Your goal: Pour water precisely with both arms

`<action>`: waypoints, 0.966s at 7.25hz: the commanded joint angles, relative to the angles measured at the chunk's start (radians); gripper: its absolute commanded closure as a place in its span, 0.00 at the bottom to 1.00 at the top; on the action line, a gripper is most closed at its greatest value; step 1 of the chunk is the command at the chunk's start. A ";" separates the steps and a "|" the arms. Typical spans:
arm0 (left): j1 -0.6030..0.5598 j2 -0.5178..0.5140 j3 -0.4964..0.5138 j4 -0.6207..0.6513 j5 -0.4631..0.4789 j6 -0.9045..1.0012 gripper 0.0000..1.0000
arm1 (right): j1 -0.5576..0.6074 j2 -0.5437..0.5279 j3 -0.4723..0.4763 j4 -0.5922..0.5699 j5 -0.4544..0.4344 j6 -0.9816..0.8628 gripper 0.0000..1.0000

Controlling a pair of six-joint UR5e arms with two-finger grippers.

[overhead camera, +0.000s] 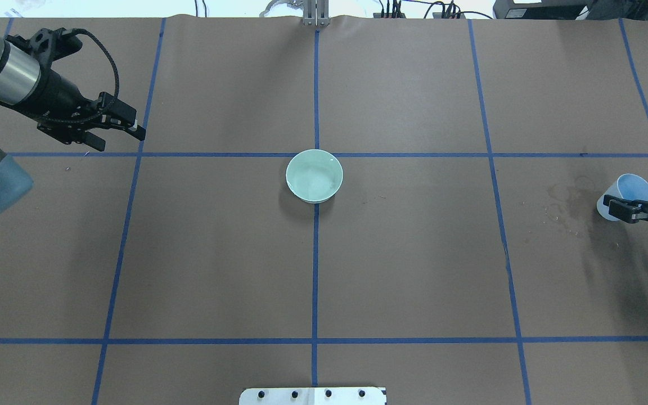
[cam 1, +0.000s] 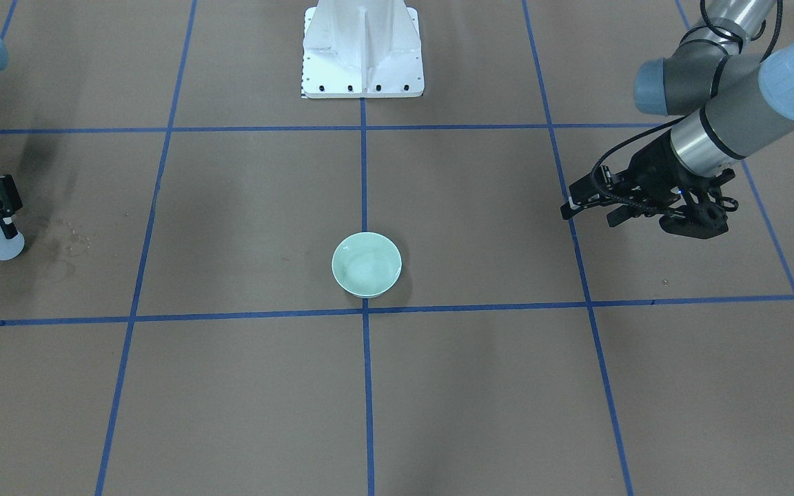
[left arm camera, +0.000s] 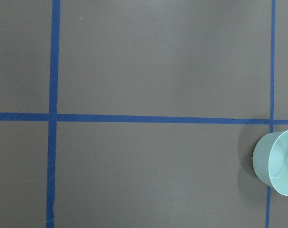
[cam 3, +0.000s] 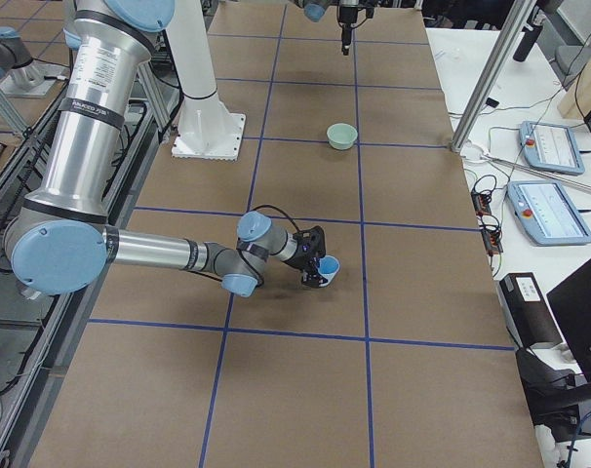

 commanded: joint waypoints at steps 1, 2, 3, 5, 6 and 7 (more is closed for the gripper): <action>0.000 -0.002 -0.002 -0.001 0.000 0.000 0.00 | 0.000 -0.018 -0.002 0.000 -0.001 0.000 0.20; 0.000 0.000 -0.006 0.001 0.000 -0.002 0.00 | 0.000 -0.020 -0.010 0.000 0.001 0.000 0.19; 0.000 0.000 -0.008 0.001 0.000 -0.002 0.00 | -0.002 -0.020 -0.013 0.000 0.002 0.000 0.15; -0.003 0.002 -0.015 0.002 0.000 -0.002 0.00 | -0.002 -0.021 -0.014 0.001 0.005 0.000 0.02; -0.005 0.002 -0.032 0.025 0.000 -0.002 0.00 | 0.000 -0.023 -0.014 0.012 0.005 0.000 0.01; -0.005 0.002 -0.063 0.069 0.000 -0.002 0.00 | 0.001 -0.039 -0.011 0.051 0.004 0.000 0.01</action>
